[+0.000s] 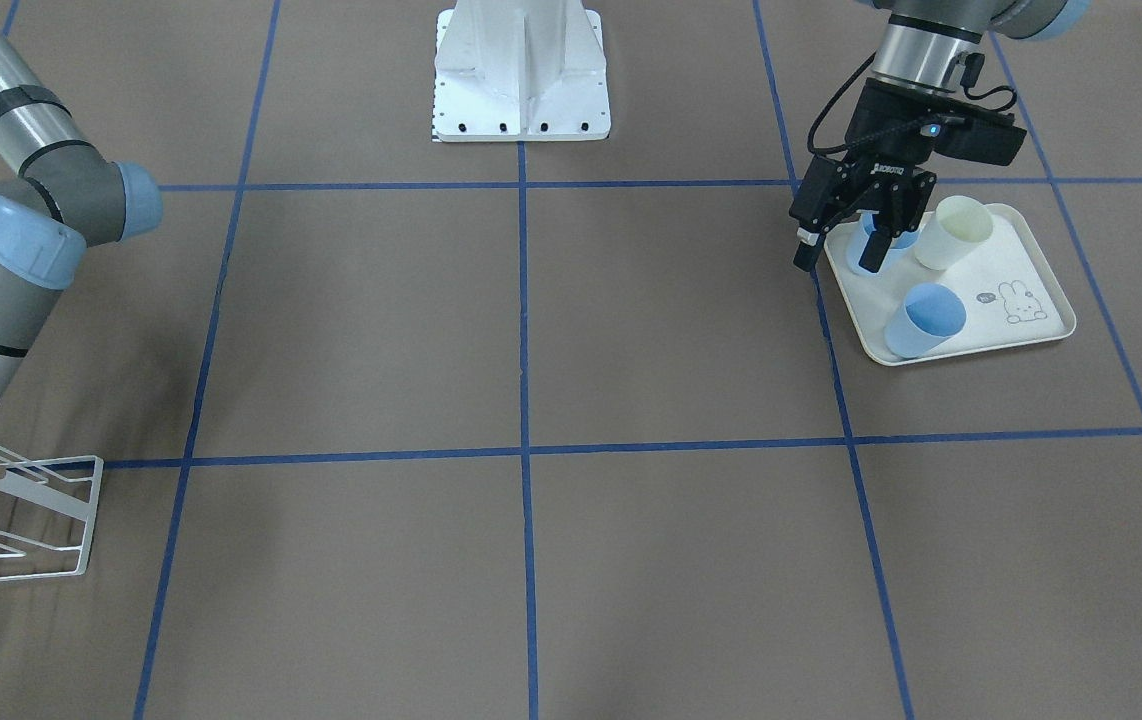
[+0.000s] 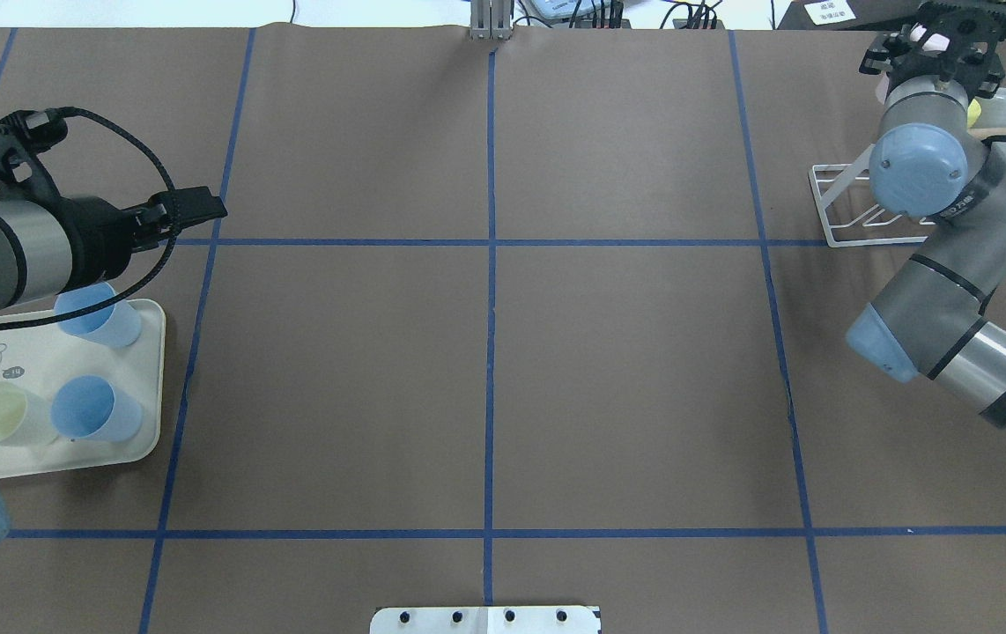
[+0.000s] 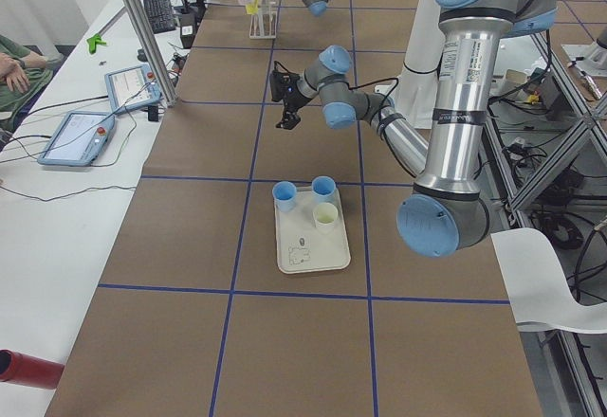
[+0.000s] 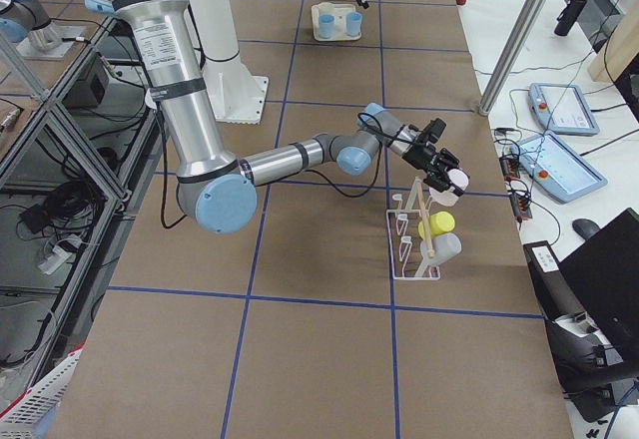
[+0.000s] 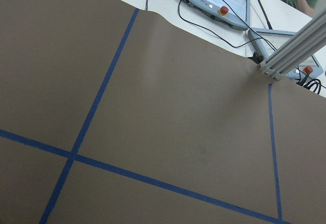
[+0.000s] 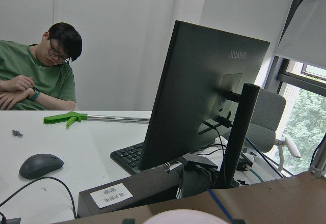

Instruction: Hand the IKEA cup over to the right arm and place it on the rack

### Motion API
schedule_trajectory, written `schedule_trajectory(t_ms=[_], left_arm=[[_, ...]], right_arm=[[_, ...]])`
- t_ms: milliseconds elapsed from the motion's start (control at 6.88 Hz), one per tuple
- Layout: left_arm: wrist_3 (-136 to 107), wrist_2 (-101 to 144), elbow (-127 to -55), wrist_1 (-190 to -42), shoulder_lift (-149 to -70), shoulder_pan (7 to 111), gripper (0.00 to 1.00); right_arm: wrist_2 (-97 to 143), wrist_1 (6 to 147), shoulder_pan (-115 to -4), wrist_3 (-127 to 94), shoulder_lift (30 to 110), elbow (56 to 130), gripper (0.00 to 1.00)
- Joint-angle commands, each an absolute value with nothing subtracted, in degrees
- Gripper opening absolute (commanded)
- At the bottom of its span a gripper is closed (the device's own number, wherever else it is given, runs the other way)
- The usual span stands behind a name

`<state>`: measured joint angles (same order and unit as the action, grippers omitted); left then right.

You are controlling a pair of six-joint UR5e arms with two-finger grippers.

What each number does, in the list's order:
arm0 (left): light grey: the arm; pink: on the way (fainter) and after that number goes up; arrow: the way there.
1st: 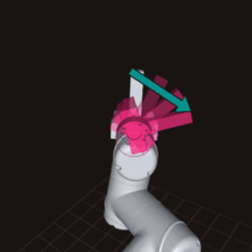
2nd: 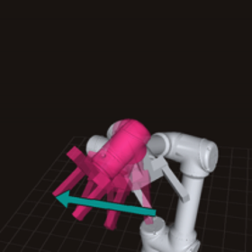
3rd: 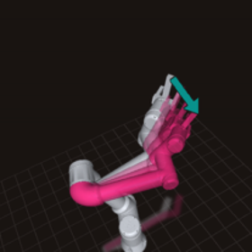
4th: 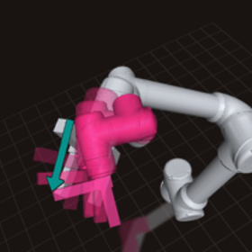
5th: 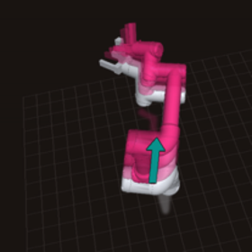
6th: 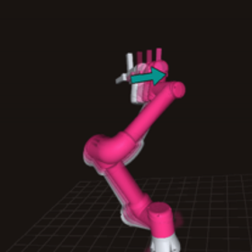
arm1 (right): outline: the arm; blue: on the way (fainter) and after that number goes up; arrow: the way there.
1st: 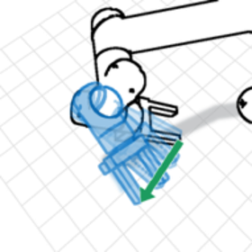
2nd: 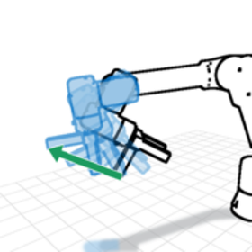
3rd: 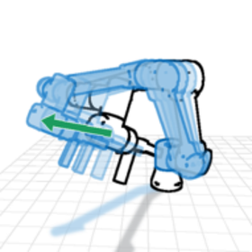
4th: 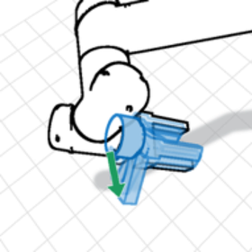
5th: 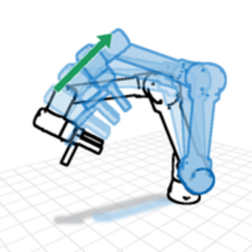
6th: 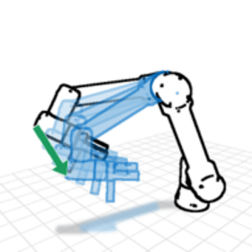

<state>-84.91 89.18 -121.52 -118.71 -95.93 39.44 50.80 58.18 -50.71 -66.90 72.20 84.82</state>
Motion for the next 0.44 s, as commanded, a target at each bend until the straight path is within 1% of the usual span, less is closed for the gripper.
schedule_trajectory(t_ms=[0, 291], left_arm=[[-84.99, 89.21, -121.46, -118.74, -95.98, 39.46, 0.99], [-84.99, 89.21, -121.29, -118.74, -95.98, 39.38, 0.99]], right_arm=[[50.80, 58.18, -50.28, -66.88, 72.69, 84.38, 0.00], [50.80, 58.18, -49.49, -66.97, 72.77, 84.02, 0.00]])
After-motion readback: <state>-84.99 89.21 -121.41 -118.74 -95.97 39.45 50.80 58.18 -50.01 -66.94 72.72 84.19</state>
